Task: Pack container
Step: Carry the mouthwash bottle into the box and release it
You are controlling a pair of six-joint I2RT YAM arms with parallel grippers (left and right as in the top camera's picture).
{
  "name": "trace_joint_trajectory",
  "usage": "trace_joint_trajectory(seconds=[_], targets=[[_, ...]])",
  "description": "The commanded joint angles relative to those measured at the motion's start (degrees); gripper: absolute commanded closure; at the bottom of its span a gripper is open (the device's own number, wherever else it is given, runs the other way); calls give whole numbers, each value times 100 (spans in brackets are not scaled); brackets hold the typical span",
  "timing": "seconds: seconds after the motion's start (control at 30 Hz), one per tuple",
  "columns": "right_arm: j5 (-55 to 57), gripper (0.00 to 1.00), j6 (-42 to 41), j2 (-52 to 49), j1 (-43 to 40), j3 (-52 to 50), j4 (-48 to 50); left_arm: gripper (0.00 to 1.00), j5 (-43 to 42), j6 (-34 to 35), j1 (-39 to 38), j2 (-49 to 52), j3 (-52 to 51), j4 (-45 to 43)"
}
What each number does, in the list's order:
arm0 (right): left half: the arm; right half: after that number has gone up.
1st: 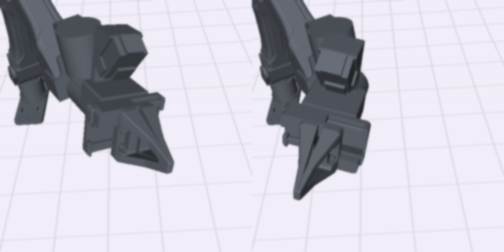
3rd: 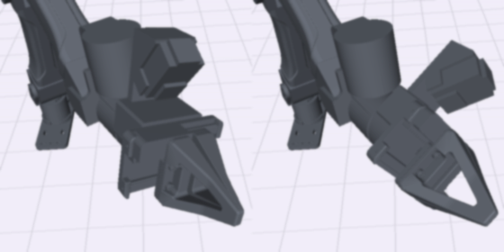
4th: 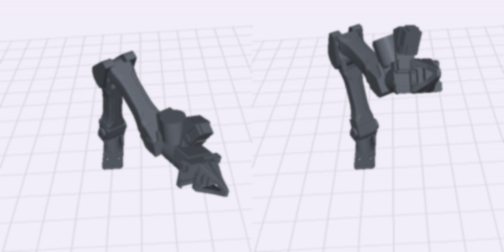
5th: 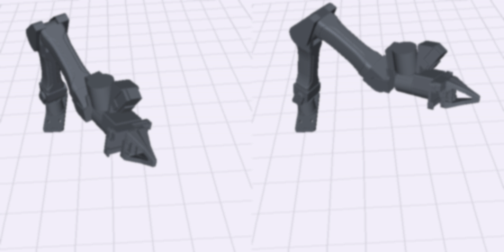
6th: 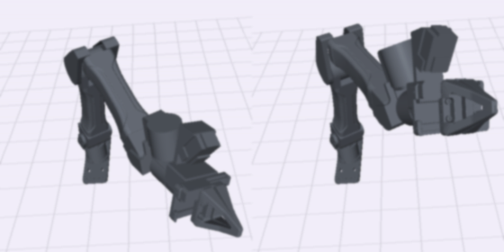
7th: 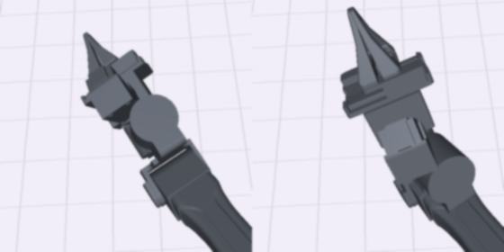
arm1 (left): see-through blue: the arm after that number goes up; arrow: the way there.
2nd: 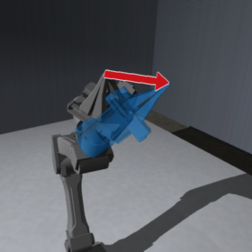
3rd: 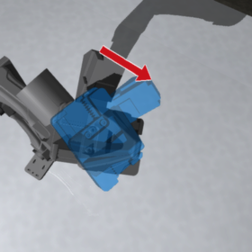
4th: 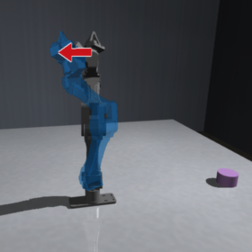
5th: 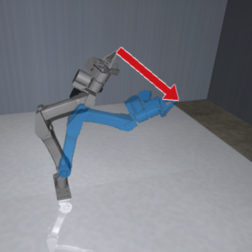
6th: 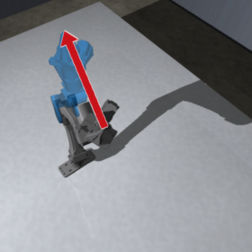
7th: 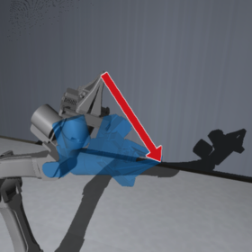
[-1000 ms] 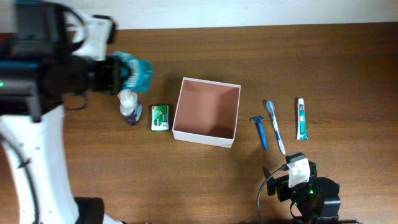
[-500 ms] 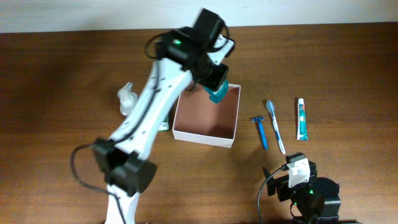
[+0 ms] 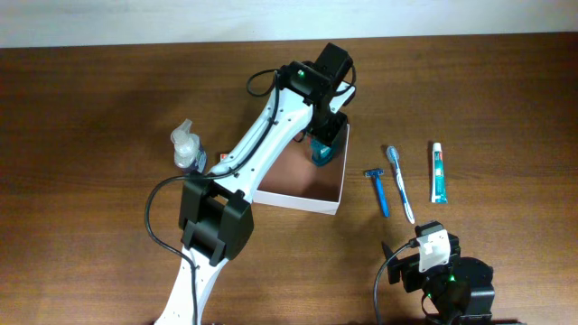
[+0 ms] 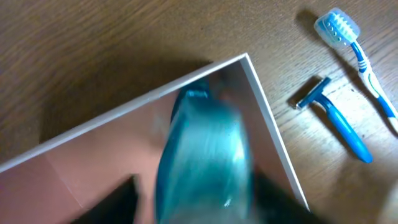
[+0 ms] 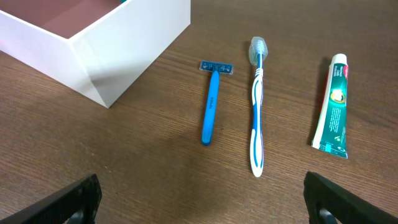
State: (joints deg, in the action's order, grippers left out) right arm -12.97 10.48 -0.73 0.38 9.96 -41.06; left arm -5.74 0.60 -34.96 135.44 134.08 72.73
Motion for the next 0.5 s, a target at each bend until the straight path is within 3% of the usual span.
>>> trace_joint_trajectory(seconds=[0.0, 0.07, 0.13, 0.27, 0.47], targets=[[9, 1, -44, 52, -39, -33, 15, 26, -105, 44, -24, -120, 463, 280], [11, 1, -44, 52, -42, -33, 15, 7, -103, 0, -11, -120, 835, 675], [9, 1, -44, 52, -42, -33, 15, 1, -85, -44, 22, -120, 1279, 1156], [9, 1, -44, 52, -42, -33, 17, 1, -39, -168, 162, -120, 2337, 2365], [9, 1, -44, 52, -42, -33, 15, 1, -260, 109, 625, -745, 2538, 2398]])
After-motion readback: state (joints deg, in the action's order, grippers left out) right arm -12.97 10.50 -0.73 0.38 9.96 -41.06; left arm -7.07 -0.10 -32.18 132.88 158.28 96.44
